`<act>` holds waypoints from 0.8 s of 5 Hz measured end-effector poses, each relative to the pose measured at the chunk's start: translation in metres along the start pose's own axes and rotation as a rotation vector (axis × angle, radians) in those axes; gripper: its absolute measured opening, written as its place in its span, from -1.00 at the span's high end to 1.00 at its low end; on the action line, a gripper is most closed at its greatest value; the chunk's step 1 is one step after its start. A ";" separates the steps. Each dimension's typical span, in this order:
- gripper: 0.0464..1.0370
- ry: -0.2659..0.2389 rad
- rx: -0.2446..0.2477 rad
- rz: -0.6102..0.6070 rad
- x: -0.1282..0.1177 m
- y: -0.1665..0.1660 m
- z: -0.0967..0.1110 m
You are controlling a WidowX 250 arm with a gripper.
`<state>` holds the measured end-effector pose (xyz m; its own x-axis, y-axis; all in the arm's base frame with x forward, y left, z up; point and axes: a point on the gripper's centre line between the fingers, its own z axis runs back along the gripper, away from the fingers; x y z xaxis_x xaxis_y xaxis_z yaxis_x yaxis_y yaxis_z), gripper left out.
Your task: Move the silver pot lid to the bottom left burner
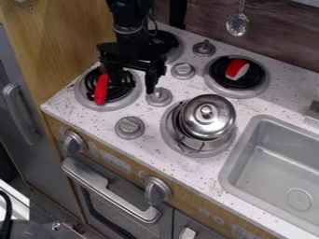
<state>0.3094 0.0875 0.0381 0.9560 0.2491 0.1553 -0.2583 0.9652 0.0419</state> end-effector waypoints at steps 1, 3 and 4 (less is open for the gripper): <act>-0.92 0.037 -0.001 0.001 -0.006 0.000 -0.010; -0.92 0.000 -0.016 -0.102 -0.006 -0.050 0.002; -0.92 -0.012 -0.037 -0.148 -0.008 -0.075 0.005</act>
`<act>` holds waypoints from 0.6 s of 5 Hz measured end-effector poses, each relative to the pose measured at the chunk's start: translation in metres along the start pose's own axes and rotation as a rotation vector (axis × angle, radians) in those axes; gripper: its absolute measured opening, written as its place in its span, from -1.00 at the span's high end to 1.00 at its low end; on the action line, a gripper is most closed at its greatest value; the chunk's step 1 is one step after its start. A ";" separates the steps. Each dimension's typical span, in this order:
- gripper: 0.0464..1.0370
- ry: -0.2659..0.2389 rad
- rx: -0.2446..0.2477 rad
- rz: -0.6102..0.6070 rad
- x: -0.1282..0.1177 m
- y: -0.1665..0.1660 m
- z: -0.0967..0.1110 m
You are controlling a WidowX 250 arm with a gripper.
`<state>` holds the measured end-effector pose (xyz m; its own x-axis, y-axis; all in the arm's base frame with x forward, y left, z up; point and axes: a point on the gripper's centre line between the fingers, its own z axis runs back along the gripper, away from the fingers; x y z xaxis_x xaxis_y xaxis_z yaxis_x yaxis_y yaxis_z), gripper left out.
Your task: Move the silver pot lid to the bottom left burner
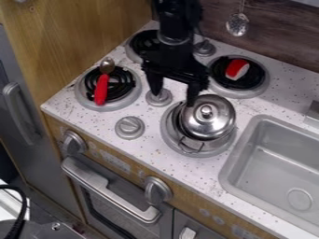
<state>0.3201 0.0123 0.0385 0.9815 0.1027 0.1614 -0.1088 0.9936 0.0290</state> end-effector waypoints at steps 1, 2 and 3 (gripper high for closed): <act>-0.92 -0.029 -0.034 -0.031 0.006 -0.023 0.004; -0.92 0.017 -0.055 -0.019 0.007 -0.033 -0.014; -0.92 0.085 -0.090 0.015 0.002 -0.042 -0.036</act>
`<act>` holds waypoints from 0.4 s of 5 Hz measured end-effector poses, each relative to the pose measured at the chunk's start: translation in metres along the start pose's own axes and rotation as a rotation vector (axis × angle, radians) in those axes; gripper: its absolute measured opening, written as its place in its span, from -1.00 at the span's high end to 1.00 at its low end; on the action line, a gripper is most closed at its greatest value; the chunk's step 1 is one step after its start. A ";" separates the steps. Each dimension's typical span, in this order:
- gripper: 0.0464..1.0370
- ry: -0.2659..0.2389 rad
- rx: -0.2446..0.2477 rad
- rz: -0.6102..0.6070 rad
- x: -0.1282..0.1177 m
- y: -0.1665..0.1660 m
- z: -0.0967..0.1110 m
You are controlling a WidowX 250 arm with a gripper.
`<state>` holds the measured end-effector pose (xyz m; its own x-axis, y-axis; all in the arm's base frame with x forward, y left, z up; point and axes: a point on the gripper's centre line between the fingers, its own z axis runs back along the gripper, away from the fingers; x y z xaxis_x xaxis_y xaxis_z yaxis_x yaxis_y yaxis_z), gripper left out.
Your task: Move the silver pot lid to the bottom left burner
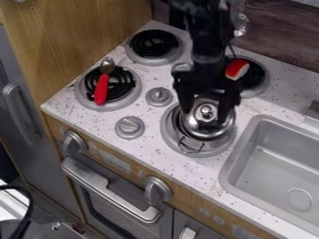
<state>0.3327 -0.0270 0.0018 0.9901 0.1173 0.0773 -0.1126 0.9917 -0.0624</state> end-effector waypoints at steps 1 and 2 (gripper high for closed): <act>-0.92 0.030 -0.004 0.010 0.001 -0.001 -0.012; -0.85 0.043 0.007 0.017 0.002 0.004 -0.018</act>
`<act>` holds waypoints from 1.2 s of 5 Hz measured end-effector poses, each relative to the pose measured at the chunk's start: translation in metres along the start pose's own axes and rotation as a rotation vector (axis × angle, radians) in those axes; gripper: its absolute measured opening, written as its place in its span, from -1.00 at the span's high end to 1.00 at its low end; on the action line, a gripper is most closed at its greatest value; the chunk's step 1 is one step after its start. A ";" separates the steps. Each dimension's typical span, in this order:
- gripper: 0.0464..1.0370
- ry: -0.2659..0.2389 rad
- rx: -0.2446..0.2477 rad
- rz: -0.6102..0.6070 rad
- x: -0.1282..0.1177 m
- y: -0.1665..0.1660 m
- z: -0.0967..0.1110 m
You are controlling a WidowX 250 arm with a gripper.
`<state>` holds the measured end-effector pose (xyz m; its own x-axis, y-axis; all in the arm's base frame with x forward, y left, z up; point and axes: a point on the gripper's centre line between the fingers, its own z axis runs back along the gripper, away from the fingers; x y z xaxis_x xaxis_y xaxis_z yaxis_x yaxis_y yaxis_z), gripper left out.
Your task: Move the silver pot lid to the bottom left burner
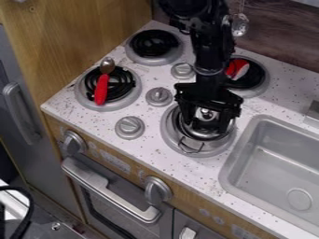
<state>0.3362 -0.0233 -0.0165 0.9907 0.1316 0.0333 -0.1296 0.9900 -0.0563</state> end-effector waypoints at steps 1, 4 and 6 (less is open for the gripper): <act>-0.29 0.002 0.005 0.003 0.000 0.003 0.000; 0.19 0.013 0.012 0.041 0.001 0.019 0.003; -0.90 -0.063 -0.012 0.051 0.026 0.013 0.021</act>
<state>0.3597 -0.0063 0.0050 0.9784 0.1848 0.0928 -0.1786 0.9813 -0.0711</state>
